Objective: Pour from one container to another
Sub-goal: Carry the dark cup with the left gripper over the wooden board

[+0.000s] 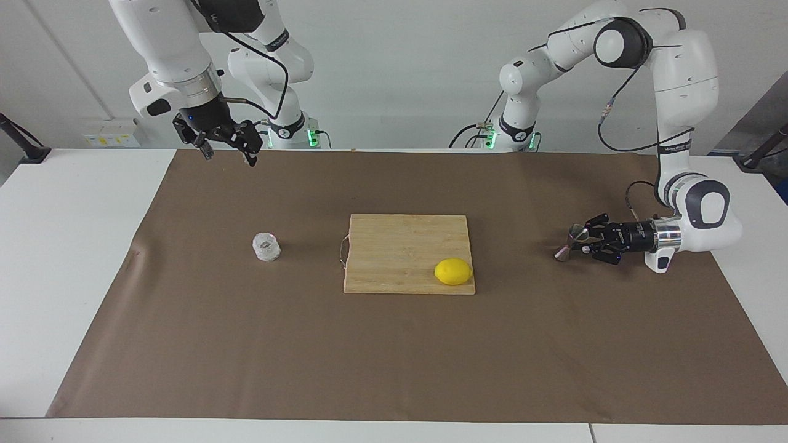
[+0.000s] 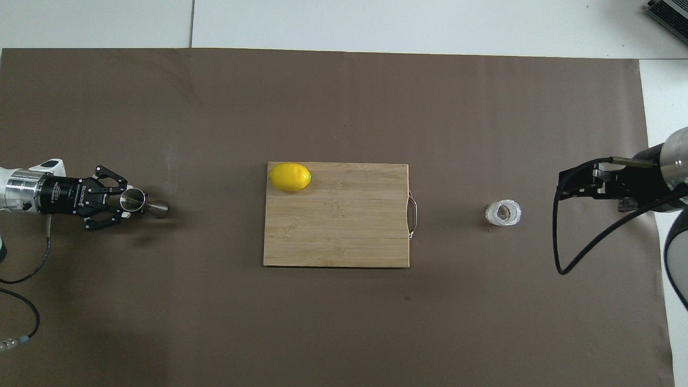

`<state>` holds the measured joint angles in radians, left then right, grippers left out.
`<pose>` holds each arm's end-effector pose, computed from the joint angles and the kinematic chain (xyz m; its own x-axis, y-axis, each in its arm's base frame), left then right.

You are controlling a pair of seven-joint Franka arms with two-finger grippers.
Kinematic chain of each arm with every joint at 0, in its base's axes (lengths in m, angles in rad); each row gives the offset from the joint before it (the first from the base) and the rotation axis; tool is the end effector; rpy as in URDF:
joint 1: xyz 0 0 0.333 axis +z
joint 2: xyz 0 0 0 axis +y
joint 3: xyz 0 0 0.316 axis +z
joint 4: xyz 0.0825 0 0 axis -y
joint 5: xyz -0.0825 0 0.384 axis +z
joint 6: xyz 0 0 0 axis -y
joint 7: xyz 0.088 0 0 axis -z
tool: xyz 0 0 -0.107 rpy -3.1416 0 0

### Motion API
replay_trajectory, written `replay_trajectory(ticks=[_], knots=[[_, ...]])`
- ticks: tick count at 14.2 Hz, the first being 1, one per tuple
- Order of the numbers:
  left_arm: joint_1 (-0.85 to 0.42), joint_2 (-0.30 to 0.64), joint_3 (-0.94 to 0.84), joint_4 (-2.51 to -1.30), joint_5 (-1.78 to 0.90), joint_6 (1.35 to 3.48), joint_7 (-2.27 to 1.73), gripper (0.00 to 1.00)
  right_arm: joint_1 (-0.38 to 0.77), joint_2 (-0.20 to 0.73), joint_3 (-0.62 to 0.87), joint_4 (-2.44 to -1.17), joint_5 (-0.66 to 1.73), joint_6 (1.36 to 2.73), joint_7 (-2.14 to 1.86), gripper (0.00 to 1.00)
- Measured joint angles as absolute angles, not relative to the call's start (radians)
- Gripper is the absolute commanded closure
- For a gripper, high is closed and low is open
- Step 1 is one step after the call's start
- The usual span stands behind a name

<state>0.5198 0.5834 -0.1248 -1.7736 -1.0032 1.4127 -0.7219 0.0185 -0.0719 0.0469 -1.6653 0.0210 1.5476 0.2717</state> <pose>0.5709 0.1354 0.2520 0.0041 0.2084 -0.9780 0.9948 -0.1006 -0.0173 0.5270 0.0377 0.6170 0.9776 -0.2047 -0.0489 -0.2051 -0.9787 -0.0047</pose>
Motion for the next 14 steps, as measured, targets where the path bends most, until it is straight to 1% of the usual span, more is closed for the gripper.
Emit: replay_trajectory(ticks=[9,11,14], knots=[[0.501,0.579,-0.174,-1.775,-1.169,1.402,-0.769,1.0,0.018,-0.072,0.047,-1.665,0.021,1.548,0.272,0.0],[0.479,0.571,-0.176,-1.783,-1.216,1.405,-0.771,1.0,0.018,-0.072,0.047,-1.665,0.021,1.548,0.272,0.0],[0.413,0.535,-0.178,-1.818,-1.293,1.45,-0.778,1.0,0.018,-0.072,0.047,-1.665,0.021,1.548,0.272,0.0]])
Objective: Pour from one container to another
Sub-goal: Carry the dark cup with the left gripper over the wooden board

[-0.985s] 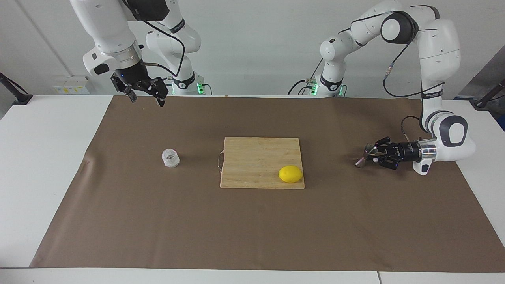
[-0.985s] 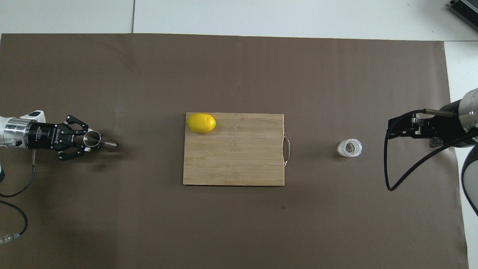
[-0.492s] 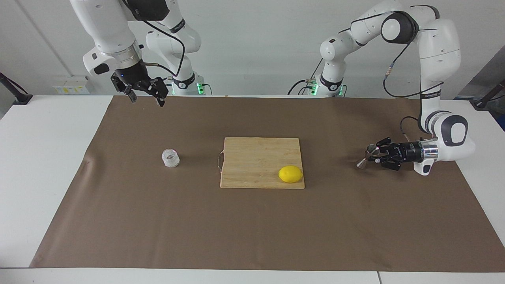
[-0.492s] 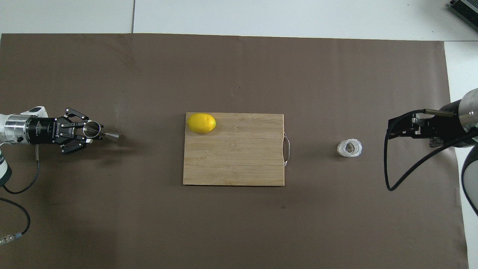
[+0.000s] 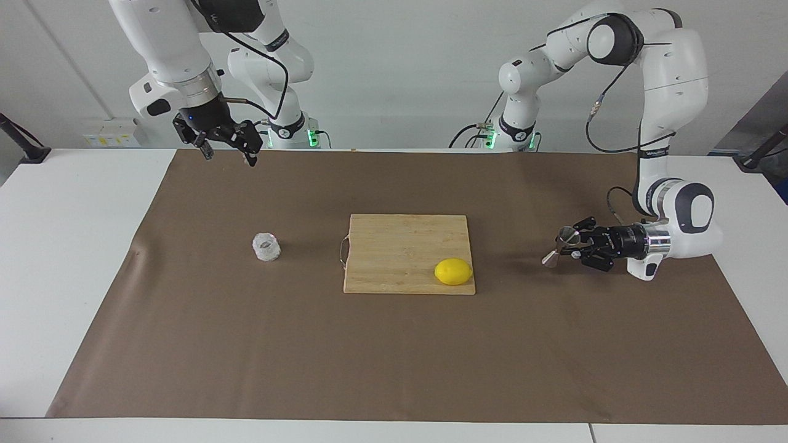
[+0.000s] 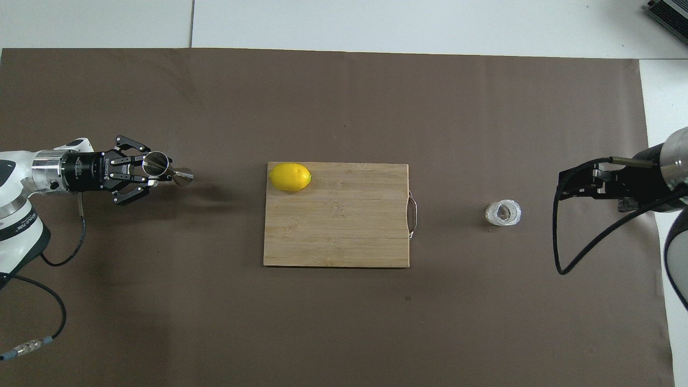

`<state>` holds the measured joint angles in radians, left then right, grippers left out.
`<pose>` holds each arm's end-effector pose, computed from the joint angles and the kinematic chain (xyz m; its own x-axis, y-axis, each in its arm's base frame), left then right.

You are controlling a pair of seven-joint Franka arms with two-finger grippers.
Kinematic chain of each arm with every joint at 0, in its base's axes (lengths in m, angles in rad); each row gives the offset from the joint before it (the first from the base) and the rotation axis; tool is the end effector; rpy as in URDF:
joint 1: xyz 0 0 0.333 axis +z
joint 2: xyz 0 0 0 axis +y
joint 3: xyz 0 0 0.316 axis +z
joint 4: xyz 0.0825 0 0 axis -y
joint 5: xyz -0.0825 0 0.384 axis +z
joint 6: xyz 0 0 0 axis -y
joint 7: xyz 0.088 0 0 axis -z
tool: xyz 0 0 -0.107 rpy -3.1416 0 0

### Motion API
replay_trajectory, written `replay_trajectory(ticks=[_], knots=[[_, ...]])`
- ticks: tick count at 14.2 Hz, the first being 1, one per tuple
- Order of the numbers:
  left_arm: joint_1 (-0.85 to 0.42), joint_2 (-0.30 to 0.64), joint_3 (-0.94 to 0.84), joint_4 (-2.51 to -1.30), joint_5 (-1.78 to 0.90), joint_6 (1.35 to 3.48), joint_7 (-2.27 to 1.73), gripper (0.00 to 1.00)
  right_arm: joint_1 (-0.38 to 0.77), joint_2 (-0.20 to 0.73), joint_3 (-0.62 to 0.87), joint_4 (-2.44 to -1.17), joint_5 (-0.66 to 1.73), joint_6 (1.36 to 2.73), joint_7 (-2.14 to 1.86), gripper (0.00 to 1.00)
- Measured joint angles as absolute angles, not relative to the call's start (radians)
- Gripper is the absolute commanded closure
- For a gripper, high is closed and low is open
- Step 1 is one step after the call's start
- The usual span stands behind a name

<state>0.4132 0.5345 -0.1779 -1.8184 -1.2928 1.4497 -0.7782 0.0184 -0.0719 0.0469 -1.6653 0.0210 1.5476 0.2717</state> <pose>0.6032 0.0395 0.2901 0.0104 0.0233 -0.9997 0.9997 -0.0212 0.0099 0.5271 0.0377 0.6170 0.9776 -0.2048 -0.0489 -0.2052 -0.9787 -0.0047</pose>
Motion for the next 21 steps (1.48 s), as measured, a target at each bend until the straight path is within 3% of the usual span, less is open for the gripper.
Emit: replay_trajectory(ticks=[11,21], knots=[[0.109,0.349,-0.182,-2.033,-1.638,1.74,-0.788,1.0,0.018,-0.072,0.047,-1.665,0.021,1.548,0.272,0.0],[-0.145,0.312,-0.182,-2.086,-1.845,1.932,-0.744,1.0,0.018,-0.072,0.047,-1.665,0.021,1.548,0.272,0.0]])
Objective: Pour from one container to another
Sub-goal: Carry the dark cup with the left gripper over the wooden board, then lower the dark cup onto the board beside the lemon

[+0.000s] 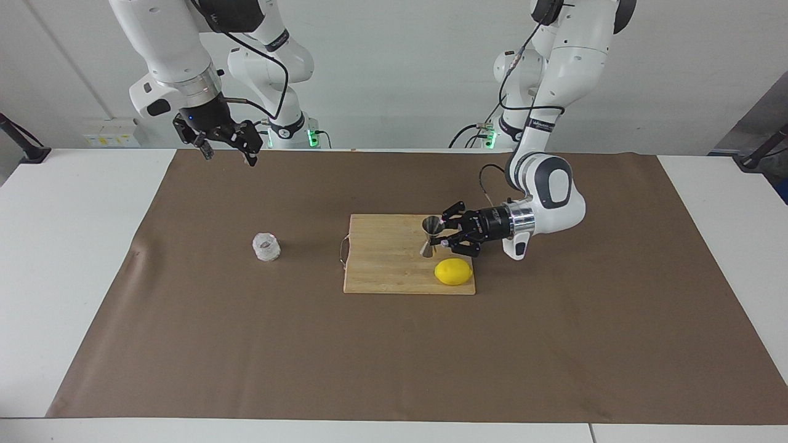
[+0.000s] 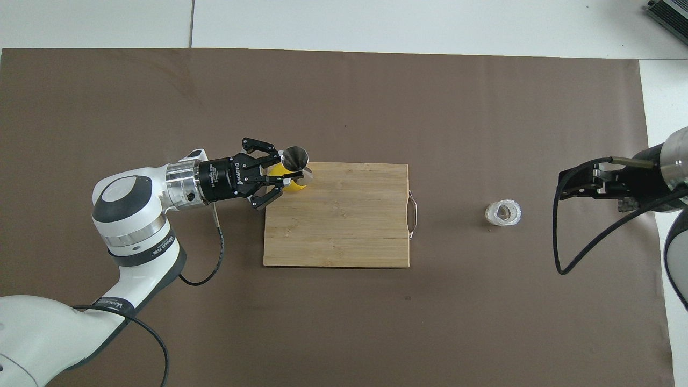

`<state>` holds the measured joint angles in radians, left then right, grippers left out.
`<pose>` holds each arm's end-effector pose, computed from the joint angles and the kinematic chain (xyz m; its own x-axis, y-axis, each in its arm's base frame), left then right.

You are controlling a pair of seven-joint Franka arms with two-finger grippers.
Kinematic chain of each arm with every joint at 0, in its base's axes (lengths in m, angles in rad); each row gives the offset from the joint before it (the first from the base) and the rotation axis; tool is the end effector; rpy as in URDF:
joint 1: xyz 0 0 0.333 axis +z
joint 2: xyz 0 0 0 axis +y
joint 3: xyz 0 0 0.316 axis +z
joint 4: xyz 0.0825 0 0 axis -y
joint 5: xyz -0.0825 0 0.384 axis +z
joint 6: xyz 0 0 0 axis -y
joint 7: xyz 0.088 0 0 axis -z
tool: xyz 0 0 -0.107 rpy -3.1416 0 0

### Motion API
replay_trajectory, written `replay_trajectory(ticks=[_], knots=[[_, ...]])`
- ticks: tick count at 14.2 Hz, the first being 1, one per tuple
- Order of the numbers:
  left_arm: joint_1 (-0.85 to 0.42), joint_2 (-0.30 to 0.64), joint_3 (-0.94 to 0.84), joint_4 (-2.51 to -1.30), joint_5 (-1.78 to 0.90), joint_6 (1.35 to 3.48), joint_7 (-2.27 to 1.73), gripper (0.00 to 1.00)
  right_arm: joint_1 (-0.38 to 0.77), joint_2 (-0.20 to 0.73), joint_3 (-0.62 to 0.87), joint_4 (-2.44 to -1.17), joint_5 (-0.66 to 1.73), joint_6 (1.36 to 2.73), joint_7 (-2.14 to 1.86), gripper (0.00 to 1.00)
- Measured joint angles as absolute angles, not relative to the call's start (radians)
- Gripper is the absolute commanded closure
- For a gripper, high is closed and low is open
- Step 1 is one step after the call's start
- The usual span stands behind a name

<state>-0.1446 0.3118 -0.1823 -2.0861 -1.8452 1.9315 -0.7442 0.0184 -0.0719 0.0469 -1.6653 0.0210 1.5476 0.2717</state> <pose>0.5405 -0.2494 0.3126 -0.0544 0.0294 -0.9981 0.9911 0.1234 -0.0504 0.5271 0.0377 0.6170 0.9776 -0.2048 -0.0489 -0.2052 -0.9787 -0.0047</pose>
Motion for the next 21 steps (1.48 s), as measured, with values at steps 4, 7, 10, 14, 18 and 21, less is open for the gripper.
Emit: replay_trajectory(ticks=[4,7,10,14,18,21], knots=[[-0.201,0.312,-0.181,-2.131,-1.929,1.956,-0.675,1.0,0.018,-0.072,0.047,-1.665,0.021,1.548,0.272,0.0],[-0.225,0.312,-0.181,-2.168,-1.978,1.967,-0.621,1.0,0.018,-0.072,0.047,-1.665,0.021,1.548,0.272,0.0],[-0.246,0.314,-0.181,-2.192,-2.019,1.971,-0.571,1.0,0.018,-0.072,0.047,-1.665,0.021,1.548,0.272,0.0],[-0.258,0.319,-0.181,-2.222,-2.054,1.971,-0.507,1.0,0.018,-0.072,0.047,-1.665,0.021,1.548,0.272,0.0],[-0.258,0.322,-0.181,-2.248,-2.064,1.971,-0.467,1.0,0.018,-0.072,0.047,-1.665,0.021,1.548,0.272,0.0],[-0.259,0.33,-0.181,-2.255,-2.067,1.971,-0.446,1.0,0.018,-0.072,0.047,-1.665,0.021,1.548,0.272,0.0]])
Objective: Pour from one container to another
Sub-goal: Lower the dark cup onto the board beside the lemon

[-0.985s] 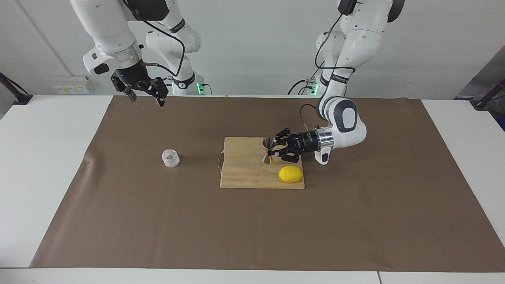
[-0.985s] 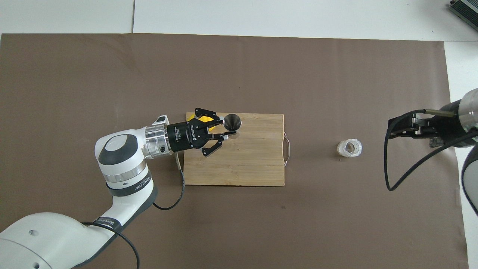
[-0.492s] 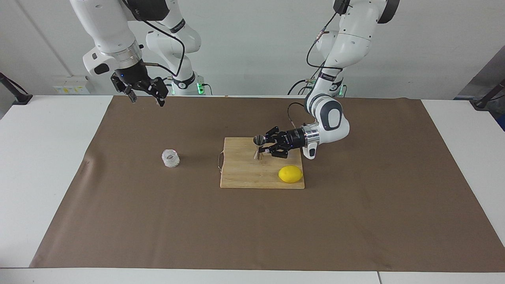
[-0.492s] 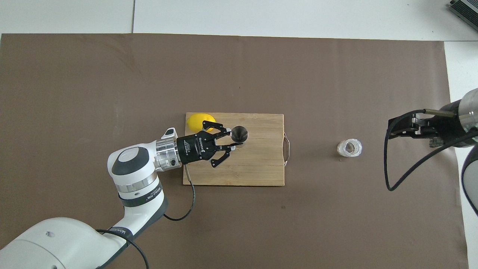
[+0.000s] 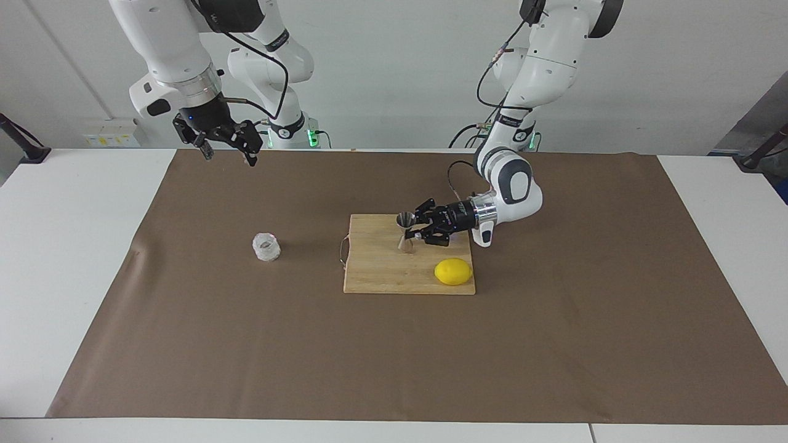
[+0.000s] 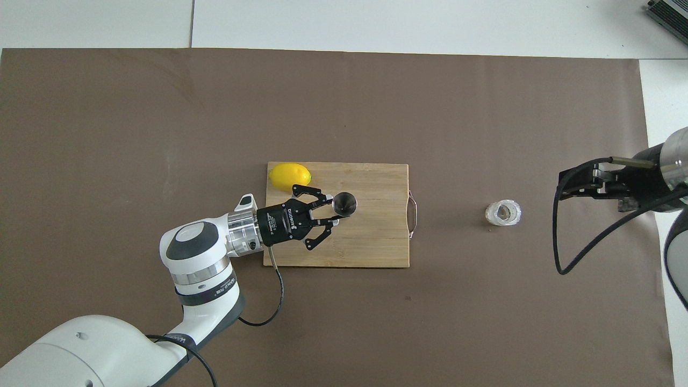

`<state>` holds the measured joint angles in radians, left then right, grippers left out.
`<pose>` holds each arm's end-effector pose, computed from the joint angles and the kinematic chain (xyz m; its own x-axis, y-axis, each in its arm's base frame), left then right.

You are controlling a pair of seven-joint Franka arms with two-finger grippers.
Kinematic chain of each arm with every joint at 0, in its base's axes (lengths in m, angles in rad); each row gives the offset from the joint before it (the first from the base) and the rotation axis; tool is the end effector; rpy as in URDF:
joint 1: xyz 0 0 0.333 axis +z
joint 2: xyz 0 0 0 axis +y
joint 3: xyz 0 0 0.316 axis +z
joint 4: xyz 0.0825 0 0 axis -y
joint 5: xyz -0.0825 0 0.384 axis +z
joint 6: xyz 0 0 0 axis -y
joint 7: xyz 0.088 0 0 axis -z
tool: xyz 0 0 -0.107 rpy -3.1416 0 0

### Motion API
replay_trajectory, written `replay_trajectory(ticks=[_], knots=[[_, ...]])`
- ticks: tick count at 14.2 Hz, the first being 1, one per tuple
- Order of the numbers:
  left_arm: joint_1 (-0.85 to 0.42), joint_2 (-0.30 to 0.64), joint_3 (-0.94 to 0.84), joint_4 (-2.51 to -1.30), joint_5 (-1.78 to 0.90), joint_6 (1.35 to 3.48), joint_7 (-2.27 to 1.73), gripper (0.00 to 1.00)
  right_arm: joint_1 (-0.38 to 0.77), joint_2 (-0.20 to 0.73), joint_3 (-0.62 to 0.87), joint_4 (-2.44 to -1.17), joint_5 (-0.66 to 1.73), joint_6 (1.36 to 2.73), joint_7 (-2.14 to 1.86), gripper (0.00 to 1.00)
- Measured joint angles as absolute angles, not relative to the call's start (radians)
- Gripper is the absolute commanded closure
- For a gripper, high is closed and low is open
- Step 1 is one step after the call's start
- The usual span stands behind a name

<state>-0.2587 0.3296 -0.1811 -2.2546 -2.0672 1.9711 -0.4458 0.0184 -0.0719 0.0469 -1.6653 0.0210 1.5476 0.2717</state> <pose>0.4694 -0.2836 0.2413 0.0015 0.0496 -0.9988 0.9824 0.1863 0.0107 0.5271 0.0377 0.6170 0.9776 -0.2048 -0.0489 -0.2052 -0.9787 -0.0047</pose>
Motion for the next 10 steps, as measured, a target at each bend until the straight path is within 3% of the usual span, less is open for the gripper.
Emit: replay_trajectory(ticks=[10], knots=[[-0.26,0.348,-0.181,-2.262,-2.083,1.971,-0.42,0.92,0.018,-0.072,0.047,-1.665,0.021,1.548,0.272,0.0]])
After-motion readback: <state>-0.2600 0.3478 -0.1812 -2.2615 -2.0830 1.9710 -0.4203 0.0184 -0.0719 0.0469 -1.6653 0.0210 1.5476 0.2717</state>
